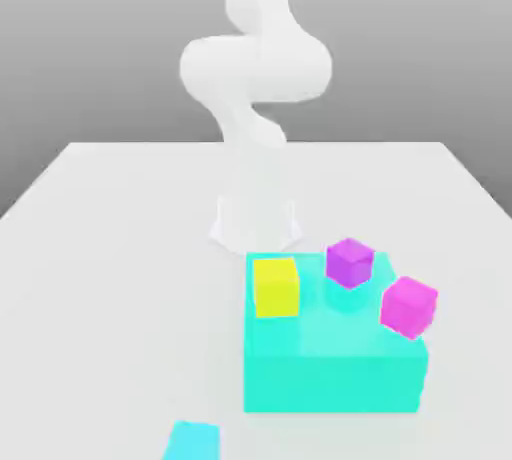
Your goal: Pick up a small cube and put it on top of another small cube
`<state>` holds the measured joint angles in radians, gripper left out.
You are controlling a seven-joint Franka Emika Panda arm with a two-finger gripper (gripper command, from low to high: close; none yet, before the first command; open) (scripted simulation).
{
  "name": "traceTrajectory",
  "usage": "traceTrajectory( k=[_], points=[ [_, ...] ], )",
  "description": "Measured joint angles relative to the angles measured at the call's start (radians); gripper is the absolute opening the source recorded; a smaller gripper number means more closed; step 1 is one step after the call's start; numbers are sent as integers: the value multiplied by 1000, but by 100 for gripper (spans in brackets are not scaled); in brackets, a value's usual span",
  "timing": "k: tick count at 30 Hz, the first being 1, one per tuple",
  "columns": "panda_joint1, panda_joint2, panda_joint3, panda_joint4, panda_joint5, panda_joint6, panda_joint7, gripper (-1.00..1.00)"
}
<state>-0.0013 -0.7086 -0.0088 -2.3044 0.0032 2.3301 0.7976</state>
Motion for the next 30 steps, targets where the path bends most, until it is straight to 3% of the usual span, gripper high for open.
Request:
traceTrajectory(
  k=[30],
  points=[
    [-57, 1093, -61, -36, 63, 397, -48, 0]
  ],
)
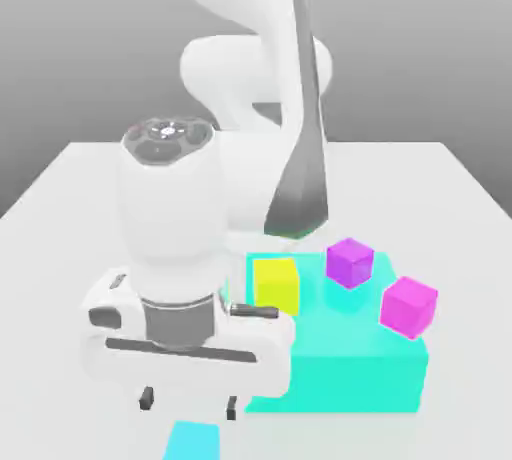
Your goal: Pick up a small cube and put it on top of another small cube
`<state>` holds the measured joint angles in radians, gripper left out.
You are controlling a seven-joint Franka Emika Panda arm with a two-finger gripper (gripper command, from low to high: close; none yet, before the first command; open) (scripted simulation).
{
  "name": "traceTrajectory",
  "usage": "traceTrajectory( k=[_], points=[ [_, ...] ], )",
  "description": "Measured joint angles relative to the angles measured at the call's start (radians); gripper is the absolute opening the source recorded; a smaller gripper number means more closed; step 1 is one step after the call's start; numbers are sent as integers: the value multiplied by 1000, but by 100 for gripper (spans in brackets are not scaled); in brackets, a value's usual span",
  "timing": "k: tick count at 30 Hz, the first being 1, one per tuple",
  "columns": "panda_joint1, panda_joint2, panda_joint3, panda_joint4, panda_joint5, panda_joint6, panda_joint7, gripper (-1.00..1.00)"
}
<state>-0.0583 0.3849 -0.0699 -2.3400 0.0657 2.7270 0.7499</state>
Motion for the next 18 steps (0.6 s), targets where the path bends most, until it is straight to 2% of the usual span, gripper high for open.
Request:
traceTrajectory(
  k=[2, 3, 10, 15, 18],
  points=[
    [-7, 72, 9, 14, 11, 55, -8, 0],
    [-10, 94, 12, 18, 14, 73, -10, -100],
    [-10, 93, 12, 18, 12, 71, -9, -100],
    [7, -66, -3, -19, -11, -50, -5, -100],
    [26, -174, 33, -77, -29, -100, -90, -100]
  ],
)
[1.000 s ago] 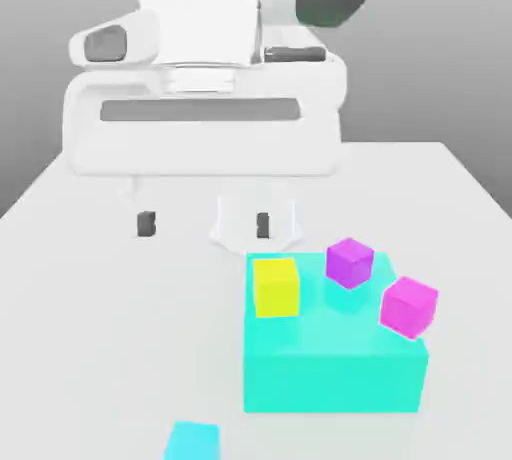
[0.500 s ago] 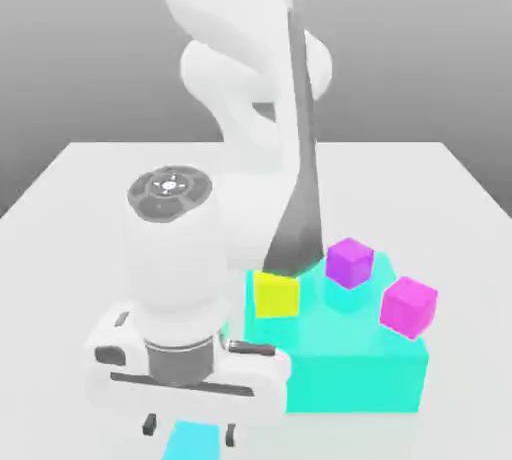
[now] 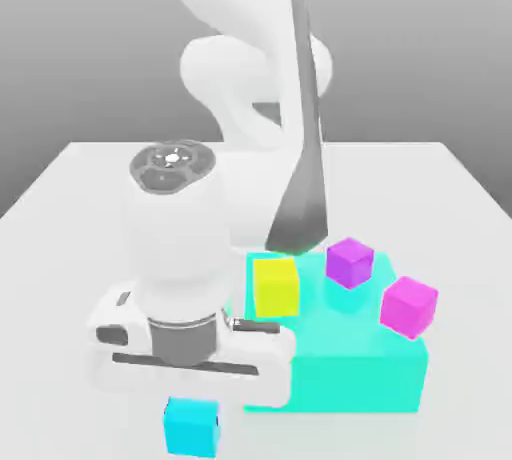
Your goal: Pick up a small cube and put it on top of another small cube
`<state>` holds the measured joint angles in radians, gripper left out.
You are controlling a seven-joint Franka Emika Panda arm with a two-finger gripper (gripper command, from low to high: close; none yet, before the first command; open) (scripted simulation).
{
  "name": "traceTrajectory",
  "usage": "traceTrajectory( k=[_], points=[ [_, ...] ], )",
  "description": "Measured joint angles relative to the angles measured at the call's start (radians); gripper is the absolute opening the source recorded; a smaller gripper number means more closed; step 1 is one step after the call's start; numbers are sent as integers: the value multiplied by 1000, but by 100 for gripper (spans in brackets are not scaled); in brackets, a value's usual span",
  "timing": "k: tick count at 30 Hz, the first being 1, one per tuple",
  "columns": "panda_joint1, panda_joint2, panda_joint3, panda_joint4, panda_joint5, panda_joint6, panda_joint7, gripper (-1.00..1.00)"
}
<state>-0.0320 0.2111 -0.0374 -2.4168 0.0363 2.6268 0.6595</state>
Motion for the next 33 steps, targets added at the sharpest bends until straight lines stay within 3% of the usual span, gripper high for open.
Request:
traceTrajectory(
  k=[5, 23, 25, 30, 31, 33],
  points=[
    [55, -181, 63, -103, -2, -78, -184, -100],
    [392, -834, 104, -479, 24, -355, -881, -100],
    [419, -855, 105, -514, 23, -341, -926, -100],
    [426, -725, 114, -577, 28, -148, -942, -100],
    [425, -706, 116, -584, 29, -123, -943, 100],
    [425, -706, 116, -584, 29, -123, -943, 100]
  ],
)
